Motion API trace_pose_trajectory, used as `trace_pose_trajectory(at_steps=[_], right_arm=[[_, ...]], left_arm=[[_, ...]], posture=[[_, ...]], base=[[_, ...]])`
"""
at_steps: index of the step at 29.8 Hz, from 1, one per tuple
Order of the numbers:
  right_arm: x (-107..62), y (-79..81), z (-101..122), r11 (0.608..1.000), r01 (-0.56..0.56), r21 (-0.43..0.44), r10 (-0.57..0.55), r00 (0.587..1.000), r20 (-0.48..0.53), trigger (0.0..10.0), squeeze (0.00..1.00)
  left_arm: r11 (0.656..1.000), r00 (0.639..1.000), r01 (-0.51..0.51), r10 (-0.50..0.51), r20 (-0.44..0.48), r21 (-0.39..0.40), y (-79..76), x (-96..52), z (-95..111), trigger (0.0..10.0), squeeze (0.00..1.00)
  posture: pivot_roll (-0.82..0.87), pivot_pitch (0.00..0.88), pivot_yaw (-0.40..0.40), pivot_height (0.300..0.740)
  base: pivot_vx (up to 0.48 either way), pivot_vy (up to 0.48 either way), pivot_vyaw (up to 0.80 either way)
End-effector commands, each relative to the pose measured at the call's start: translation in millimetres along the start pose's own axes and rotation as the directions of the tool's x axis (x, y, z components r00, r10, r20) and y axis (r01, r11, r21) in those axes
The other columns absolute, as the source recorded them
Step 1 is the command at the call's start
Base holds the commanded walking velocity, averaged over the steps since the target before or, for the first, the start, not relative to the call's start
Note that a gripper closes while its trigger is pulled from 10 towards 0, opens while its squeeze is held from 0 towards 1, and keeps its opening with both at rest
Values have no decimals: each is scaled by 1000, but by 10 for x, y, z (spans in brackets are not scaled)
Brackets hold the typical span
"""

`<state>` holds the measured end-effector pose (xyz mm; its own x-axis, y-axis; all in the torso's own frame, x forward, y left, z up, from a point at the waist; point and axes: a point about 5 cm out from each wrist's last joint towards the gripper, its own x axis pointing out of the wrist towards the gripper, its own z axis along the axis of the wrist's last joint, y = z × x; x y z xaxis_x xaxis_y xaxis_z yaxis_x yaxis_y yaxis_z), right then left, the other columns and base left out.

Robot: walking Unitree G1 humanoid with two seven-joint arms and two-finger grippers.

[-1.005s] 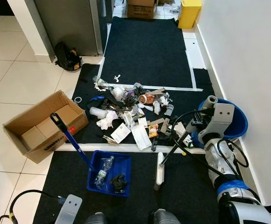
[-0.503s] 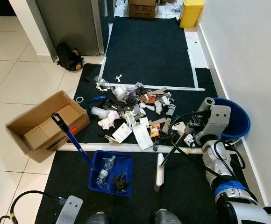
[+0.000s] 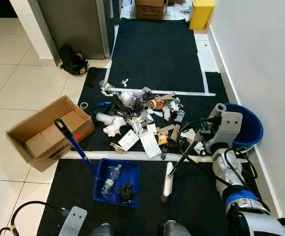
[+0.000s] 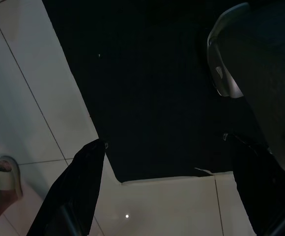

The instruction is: Sweep floor

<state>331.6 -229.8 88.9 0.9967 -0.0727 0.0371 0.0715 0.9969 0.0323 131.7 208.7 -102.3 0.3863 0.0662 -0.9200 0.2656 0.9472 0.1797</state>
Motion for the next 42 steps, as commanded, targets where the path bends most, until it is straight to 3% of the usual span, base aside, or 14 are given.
trace_pose_trajectory(at_steps=[1,2,3,4,5,18,34,42], right_arm=[[-48,-8,-89,1000,6,6,-6,999,-35,10000,882],[-48,-8,-89,1000,6,6,-6,999,-35,10000,882],[-48,-9,-90,1000,8,11,-7,999,-33,10000,416],[-48,-9,-90,1000,8,11,-7,999,-33,10000,416],[-48,-13,-88,1000,10,12,-9,999,-33,10000,0],[-37,-50,-42,1000,22,21,-22,1000,-9,10000,0],[-82,-286,217,998,58,1,-58,991,118,10000,0],[-76,-267,321,999,38,-7,-37,986,160,10000,0]], left_arm=[[1000,999,25,-24,-41,8,-60,-11,-131,10000,0],[1000,999,25,-24,-41,8,-60,-11,-131,10000,0],[1000,999,25,-24,-40,8,-60,-11,-130,10000,0],[1000,999,25,-24,-40,8,-60,-11,-130,10000,0],[1000,999,25,-24,-40,8,-60,-11,-128,10000,0],[1000,999,27,-26,-38,11,-65,-9,-116,10000,0],[999,999,37,-36,-24,21,-101,3,-40,10000,0],[999,999,39,-38,-21,27,-101,5,-23,10000,0]], posture=[[81,177,36,740],[81,177,36,740],[81,177,36,740],[81,177,36,740],[81,177,36,740],[77,178,38,740],[45,162,40,740],[45,162,40,740]], base=[[0,0,0],[0,0,0],[0,0,0],[0,0,0],[0,0,0],[0,0,0],[0,0,0],[0,0,0]])
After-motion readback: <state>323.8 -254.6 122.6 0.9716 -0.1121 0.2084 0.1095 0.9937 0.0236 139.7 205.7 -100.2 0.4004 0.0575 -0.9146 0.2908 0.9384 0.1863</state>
